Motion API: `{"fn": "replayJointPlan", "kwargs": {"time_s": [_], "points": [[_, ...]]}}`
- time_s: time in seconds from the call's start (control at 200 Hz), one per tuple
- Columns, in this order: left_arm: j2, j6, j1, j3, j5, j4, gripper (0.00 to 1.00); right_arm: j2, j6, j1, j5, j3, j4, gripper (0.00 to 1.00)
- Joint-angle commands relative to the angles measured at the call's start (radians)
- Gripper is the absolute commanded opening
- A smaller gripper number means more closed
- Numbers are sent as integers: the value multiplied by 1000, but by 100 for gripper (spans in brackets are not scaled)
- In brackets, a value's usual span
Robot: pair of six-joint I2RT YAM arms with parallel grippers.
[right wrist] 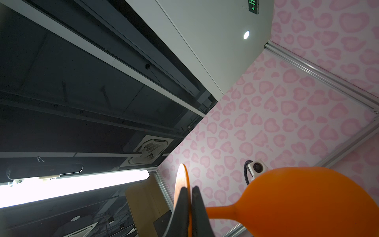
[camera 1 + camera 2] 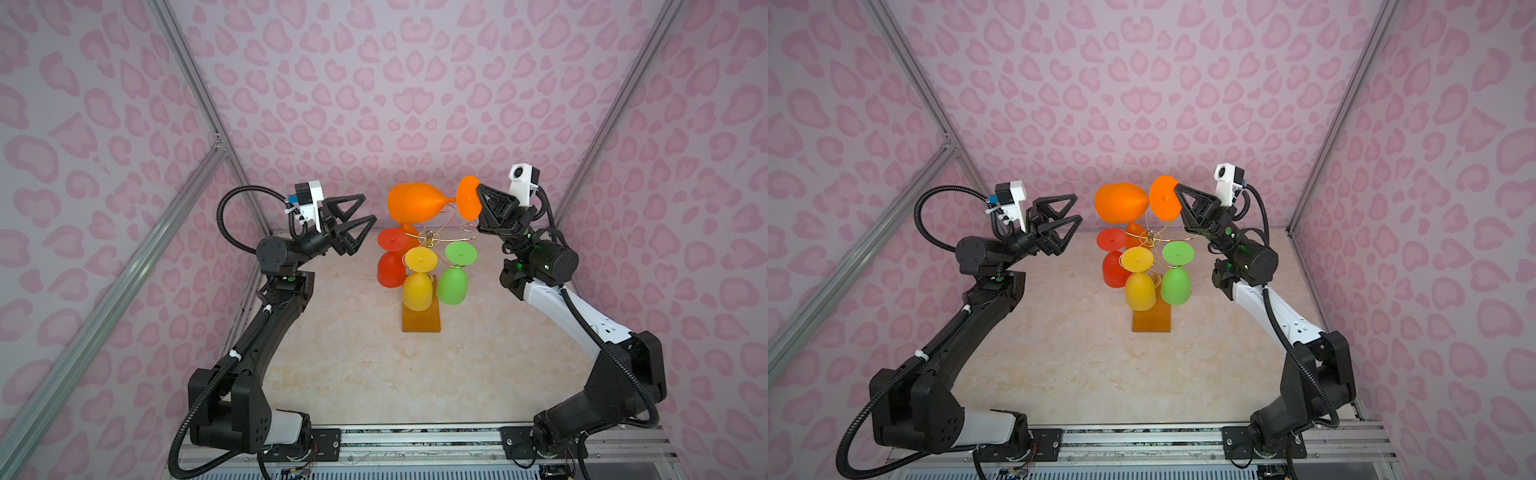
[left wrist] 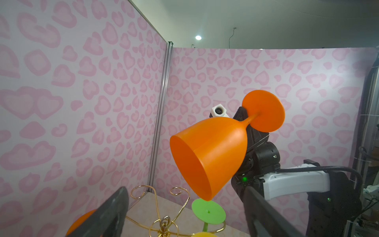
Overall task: Take the wine glass off the wine glass rack
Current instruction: 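Raise the orange glass toward the left gripper while the left gripper approaches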
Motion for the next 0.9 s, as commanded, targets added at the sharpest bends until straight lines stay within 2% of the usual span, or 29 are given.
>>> {"fn": "replayJointPlan", "kwargs": {"time_s": [0.0,0.565,0.725,0.895], "points": [[11,-17,-15,16,48,54,80,8,-9,7,5,12,37,0],[94,-50,-104,90,107,81,78,21,-7,21,5,1,38,0],[83,-58,-112,78,108,94,72,30,-6,22,5,1,39,0],[68,-69,-119,73,113,105,60,41,-3,18,6,0,38,0]]}}
